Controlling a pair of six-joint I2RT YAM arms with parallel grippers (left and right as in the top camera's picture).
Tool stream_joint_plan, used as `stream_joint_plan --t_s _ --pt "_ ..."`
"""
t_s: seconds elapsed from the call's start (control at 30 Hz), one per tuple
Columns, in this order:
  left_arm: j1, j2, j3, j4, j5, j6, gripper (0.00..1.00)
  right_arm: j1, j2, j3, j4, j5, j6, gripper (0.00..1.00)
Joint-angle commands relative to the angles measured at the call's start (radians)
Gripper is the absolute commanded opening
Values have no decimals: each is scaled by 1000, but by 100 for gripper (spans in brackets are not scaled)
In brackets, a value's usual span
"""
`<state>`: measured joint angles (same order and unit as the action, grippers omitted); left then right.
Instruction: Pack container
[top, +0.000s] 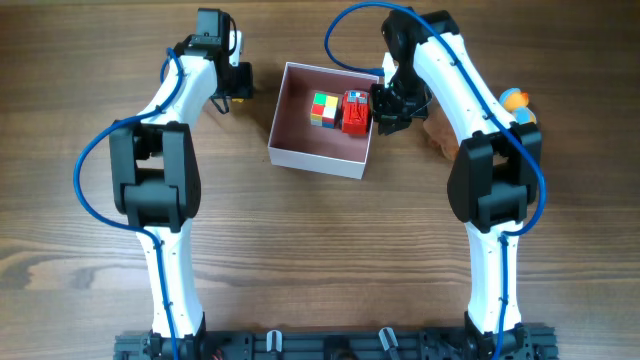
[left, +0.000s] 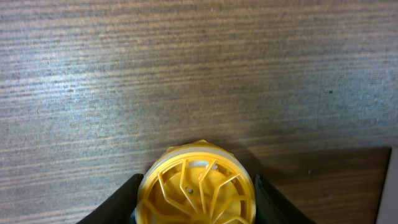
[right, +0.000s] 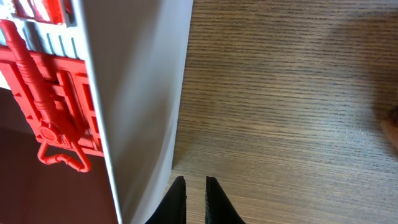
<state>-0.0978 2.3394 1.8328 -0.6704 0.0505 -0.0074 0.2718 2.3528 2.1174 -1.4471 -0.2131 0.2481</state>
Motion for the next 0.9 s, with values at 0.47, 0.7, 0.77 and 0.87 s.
stream_joint_plan --t_s 0.47,0.7,0.77,0.87 --pt "-338 -454 0 -173 -11 60 4 -194 -449 5 10 139 40 9" --pt "-351 -242 0 -191 -19 53 4 -195 -457 3 3 138 40 10" --pt "-332 -178 0 -177 -26 53 4 -195 -457 3 -1 138 40 10" --pt "-288 -133 0 -171 -26 52 4 -195 -457 3 -3 139 40 11"
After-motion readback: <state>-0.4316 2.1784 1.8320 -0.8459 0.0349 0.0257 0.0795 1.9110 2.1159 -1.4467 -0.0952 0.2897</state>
